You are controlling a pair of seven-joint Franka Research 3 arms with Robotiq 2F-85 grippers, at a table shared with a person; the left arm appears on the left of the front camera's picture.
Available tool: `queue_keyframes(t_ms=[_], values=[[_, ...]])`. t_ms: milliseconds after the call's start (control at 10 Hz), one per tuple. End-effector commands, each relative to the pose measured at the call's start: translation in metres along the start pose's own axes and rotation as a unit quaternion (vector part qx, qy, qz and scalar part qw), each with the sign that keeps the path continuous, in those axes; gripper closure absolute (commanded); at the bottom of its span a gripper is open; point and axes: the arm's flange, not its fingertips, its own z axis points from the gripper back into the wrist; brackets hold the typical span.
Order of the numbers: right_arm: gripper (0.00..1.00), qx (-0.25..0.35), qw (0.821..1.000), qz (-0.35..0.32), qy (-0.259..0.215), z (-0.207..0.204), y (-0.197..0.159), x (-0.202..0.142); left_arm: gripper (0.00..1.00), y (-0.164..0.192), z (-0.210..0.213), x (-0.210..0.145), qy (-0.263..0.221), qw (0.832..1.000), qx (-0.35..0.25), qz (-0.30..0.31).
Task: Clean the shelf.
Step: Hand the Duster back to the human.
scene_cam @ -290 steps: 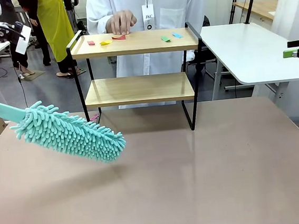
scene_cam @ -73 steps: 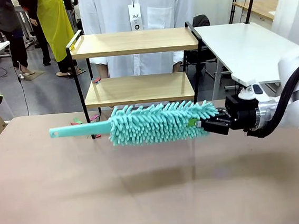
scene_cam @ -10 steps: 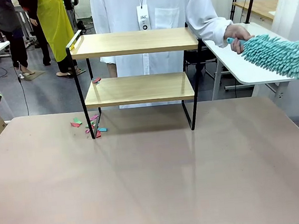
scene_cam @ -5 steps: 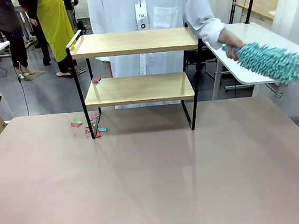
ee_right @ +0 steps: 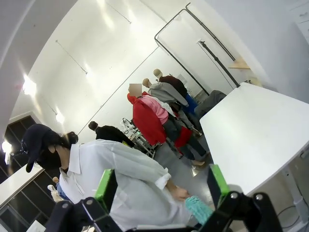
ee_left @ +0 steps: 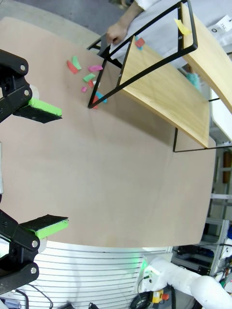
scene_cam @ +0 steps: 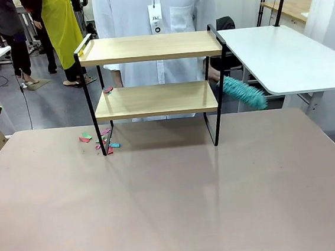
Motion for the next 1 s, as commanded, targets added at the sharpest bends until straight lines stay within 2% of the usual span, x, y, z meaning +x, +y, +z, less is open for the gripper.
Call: queue_keyframes(t_ms=[0,900], values=[[0.0,-0.003,1.0,0.012,0.002,0.0023,0.0004,-0.0044,0.0,0.001,-0.0009,0.001,-0.013,1.0,-0.001,-0.008],[0.0,-0.003,1.0,0.012,0.002,0.0023,0.0004,-0.0044,0.0,0.001,-0.0009,0.001,-0.013,1.0,-0.001,-0.008]])
